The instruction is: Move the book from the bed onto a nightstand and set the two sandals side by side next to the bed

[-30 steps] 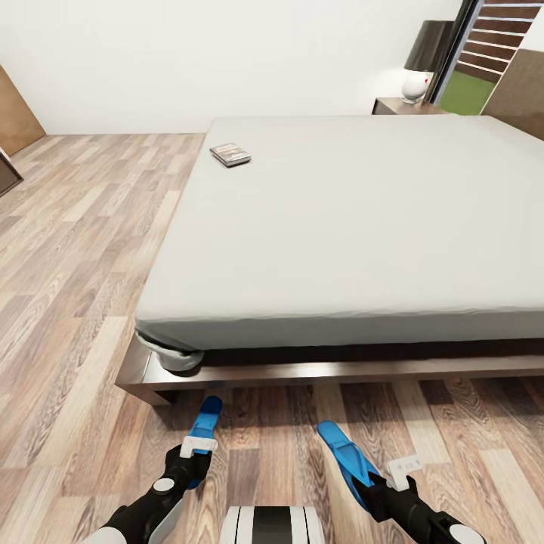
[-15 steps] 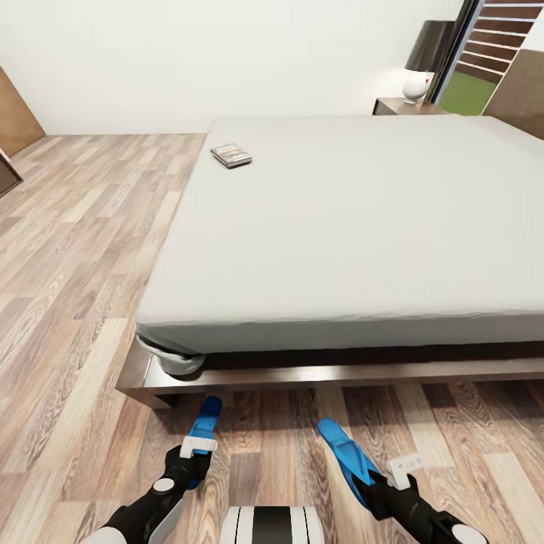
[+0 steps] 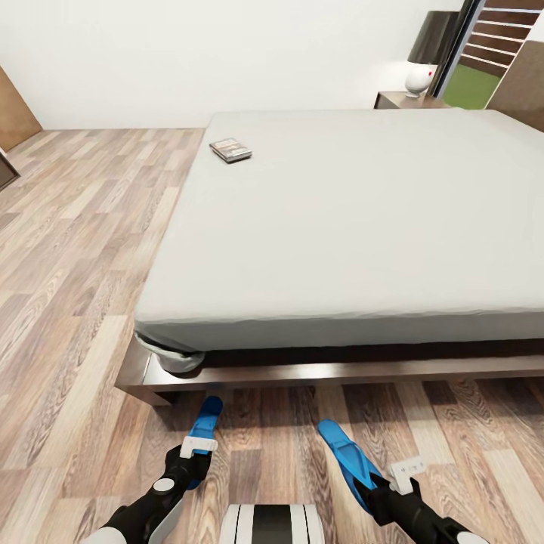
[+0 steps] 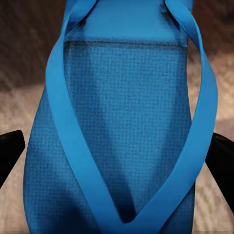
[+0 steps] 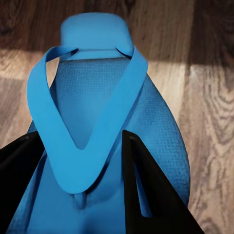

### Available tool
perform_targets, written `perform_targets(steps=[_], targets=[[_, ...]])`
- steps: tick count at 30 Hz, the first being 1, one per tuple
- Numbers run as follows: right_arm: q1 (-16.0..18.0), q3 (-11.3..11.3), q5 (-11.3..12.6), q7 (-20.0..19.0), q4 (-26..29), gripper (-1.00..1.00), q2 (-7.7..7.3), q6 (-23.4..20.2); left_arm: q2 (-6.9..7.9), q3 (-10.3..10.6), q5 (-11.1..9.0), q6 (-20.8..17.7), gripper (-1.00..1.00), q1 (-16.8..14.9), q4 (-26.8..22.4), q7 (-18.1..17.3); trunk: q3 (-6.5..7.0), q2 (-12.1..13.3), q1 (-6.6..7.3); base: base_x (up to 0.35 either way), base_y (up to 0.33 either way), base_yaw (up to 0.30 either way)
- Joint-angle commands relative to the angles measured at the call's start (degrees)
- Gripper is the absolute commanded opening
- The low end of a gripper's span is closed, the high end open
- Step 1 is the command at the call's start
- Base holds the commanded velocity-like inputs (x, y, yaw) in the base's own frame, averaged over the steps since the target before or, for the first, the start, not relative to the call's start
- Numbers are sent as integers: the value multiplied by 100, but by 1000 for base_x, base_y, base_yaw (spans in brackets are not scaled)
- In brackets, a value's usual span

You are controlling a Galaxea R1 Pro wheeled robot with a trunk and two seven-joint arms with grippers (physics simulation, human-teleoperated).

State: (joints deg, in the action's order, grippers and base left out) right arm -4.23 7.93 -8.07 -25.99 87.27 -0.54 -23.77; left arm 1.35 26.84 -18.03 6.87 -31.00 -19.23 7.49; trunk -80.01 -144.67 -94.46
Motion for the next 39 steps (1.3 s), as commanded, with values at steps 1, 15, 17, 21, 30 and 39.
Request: perform_targets(steps=[1,15,17,21,30,39], targets=[[-11,9,-58,-43,21,-100,1,-14,5,50,-42,18,-100,-3,-2,38,-3,-1,1,0,0,0],[-236,17,-48,-63,263,-100,0,-5,-6,52,-41,25,-100,-3,-11,33,-269,-17,-30,0,0,0],[-242,34,-46,-138,284,-100,-4,-5,-24,51,-40,23,-100,-7,-44,31,-269,-17,-30,0,0,0],[-244,323,-46,-470,298,-100,9,-2,-40,53,-36,5,-100,-10,-227,22,-269,-17,-30,0,0,0],[-245,806,-53,-973,308,-100,57,-4,-37,67,-34,1,-100,-11,-371,12,-379,-24,-43,0,0,0],[-245,819,-54,-991,308,-100,63,2,-32,67,-25,7,-100,-11,-368,15,-446,-28,-51,0,0,0]])
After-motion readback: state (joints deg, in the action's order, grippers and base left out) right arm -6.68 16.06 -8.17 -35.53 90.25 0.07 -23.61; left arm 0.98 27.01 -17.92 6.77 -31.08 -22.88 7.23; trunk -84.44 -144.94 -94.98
